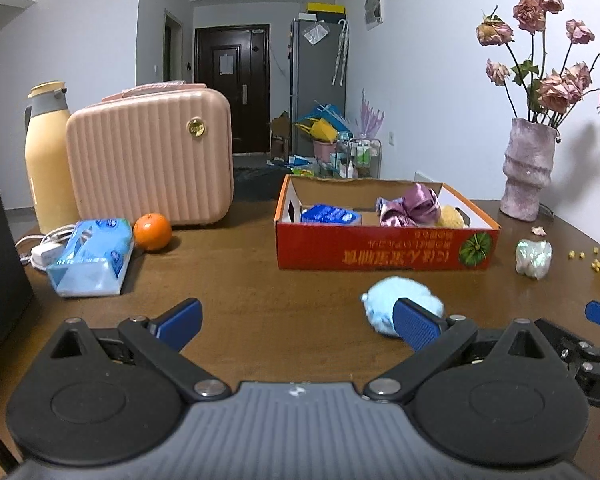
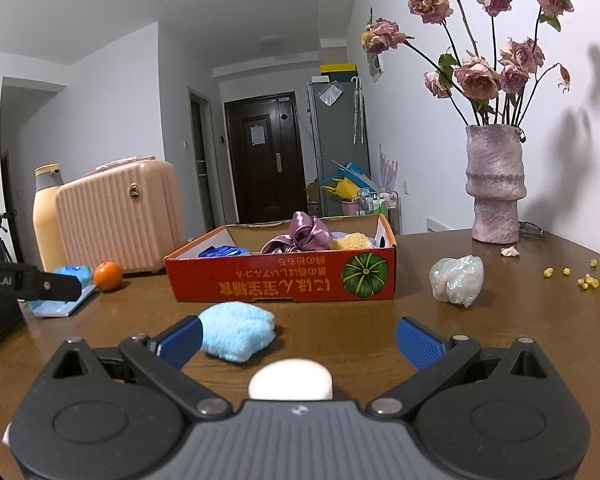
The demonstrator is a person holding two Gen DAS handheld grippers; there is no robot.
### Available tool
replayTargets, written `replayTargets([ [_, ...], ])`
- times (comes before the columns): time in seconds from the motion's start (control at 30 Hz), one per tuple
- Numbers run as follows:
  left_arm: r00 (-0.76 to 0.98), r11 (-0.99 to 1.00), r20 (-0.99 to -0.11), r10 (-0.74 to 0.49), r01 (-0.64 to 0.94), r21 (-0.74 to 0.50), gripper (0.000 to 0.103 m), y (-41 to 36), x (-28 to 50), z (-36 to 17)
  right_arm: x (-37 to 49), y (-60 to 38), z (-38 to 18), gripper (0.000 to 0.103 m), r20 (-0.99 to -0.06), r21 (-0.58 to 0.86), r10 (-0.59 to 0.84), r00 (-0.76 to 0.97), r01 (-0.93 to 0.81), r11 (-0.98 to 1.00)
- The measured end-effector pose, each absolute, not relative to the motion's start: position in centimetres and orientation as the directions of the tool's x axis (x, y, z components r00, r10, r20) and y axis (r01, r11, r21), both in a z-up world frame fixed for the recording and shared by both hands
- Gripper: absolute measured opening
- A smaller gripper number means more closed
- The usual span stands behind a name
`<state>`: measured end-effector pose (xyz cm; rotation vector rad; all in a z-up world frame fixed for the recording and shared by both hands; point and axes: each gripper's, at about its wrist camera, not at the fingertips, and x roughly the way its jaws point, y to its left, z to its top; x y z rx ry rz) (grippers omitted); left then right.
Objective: Organize soft objects
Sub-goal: 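Withdraw both open tools from the box back over the table, then lower the left tool onto the lilac fluffy towel roll and close on it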
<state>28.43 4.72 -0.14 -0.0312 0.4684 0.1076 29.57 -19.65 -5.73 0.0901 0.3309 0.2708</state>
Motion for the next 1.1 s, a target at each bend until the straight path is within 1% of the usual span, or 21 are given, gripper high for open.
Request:
replayTargets([
  [0.23, 0.877, 0.995, -0.473, 0.085, -0.098, -0.003, 0.103, 4.8, 25.4, -0.7, 26.3, -19.7, -5.3, 0.103, -0.330, 0.096, 0.277, 0.902, -0.260, 0.961],
  [0.4, 0.872, 0.995, -0.483, 0.083, -0.099, -0.007, 0.103, 5.0, 23.4, -1.1, 24.1, -19.8, -4.8, 0.103, -0.351, 0.067, 0.248, 0.903, -0.240, 0.968],
  [0.67, 0.865, 0.995, -0.494, 0.087, -0.097, 0.005, 0.103, 5.2, 20.6, -2.1, 21.5, -20.4, -4.9, 0.103, -0.389, 0.061, 0.239, 0.890, -0.234, 0.970],
  [0.87, 0.846, 0.996, -0.527, 0.081, -0.084, 0.018, 0.103, 5.2, 19.7, -3.3, 20.7, -20.2, -5.7, 0.103, -0.439, 0.039, 0.222, 0.870, -0.229, 0.973],
  [1.1, 0.817, 0.996, -0.571, 0.082, -0.079, 0.030, 0.103, 5.4, 20.2, -4.8, 20.5, -19.7, -6.3, 0.103, -0.468, 0.009, 0.206, 0.860, -0.228, 0.974],
])
